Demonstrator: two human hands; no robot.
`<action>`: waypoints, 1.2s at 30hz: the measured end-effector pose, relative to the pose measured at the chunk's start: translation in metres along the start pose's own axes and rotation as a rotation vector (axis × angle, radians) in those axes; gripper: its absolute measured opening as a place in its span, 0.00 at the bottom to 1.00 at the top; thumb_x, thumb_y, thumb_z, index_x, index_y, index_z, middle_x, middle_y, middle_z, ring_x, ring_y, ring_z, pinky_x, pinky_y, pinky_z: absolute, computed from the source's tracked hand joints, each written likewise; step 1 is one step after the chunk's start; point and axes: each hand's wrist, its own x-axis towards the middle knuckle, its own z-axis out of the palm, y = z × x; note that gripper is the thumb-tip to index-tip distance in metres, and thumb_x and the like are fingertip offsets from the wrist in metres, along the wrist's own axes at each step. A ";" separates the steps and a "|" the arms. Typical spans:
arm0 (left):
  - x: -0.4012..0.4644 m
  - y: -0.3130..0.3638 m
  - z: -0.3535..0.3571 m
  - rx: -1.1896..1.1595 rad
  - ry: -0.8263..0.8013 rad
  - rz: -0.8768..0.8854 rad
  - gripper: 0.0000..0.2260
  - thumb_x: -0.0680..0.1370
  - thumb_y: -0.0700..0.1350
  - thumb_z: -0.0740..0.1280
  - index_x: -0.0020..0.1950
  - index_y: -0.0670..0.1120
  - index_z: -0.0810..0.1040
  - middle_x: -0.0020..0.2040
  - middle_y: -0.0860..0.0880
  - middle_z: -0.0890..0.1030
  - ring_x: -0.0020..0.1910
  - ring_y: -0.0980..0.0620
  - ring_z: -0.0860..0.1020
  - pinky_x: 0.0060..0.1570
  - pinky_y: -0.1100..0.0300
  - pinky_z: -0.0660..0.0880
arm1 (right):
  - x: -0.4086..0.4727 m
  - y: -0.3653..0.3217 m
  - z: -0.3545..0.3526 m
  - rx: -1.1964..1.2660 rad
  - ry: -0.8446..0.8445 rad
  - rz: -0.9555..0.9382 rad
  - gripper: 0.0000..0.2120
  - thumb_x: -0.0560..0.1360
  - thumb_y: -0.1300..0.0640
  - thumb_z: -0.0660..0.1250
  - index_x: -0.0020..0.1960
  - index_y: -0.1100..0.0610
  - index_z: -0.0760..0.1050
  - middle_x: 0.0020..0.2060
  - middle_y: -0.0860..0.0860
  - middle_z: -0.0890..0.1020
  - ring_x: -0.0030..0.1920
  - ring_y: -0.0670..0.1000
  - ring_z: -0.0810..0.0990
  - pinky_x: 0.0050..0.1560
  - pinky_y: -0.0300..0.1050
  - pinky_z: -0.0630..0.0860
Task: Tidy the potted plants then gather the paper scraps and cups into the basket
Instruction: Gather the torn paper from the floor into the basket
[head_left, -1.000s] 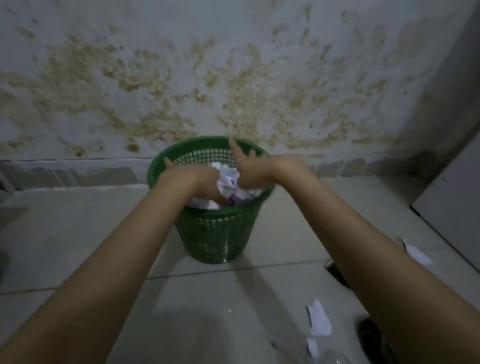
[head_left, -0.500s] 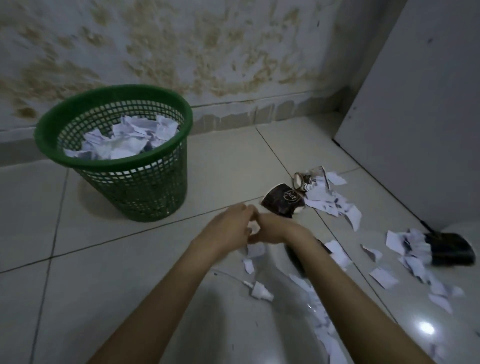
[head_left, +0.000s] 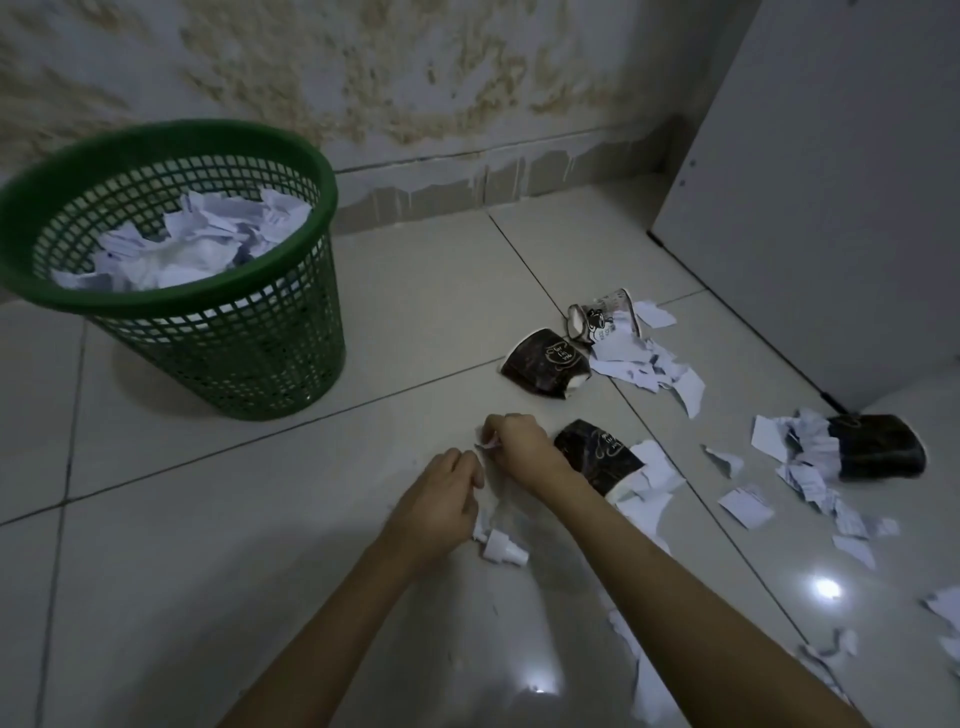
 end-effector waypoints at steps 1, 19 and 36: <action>0.001 -0.003 0.000 -0.028 -0.002 -0.025 0.09 0.77 0.38 0.60 0.56 0.41 0.72 0.55 0.43 0.72 0.56 0.47 0.71 0.52 0.61 0.66 | -0.001 0.002 -0.003 0.037 0.012 0.009 0.10 0.75 0.63 0.63 0.55 0.62 0.77 0.55 0.62 0.79 0.56 0.58 0.77 0.54 0.43 0.71; 0.003 -0.018 0.010 0.036 -0.064 0.106 0.15 0.78 0.46 0.63 0.65 0.52 0.74 0.55 0.47 0.72 0.54 0.52 0.71 0.47 0.64 0.66 | -0.042 0.004 -0.026 1.060 0.027 0.355 0.12 0.74 0.75 0.55 0.53 0.78 0.72 0.41 0.64 0.77 0.34 0.51 0.78 0.25 0.33 0.76; 0.020 0.051 -0.006 -0.424 0.476 -0.023 0.07 0.73 0.38 0.69 0.37 0.45 0.73 0.39 0.48 0.77 0.43 0.54 0.75 0.41 0.67 0.70 | -0.059 -0.010 -0.028 1.670 0.032 0.272 0.11 0.79 0.62 0.58 0.48 0.68 0.76 0.39 0.57 0.81 0.40 0.48 0.83 0.42 0.38 0.81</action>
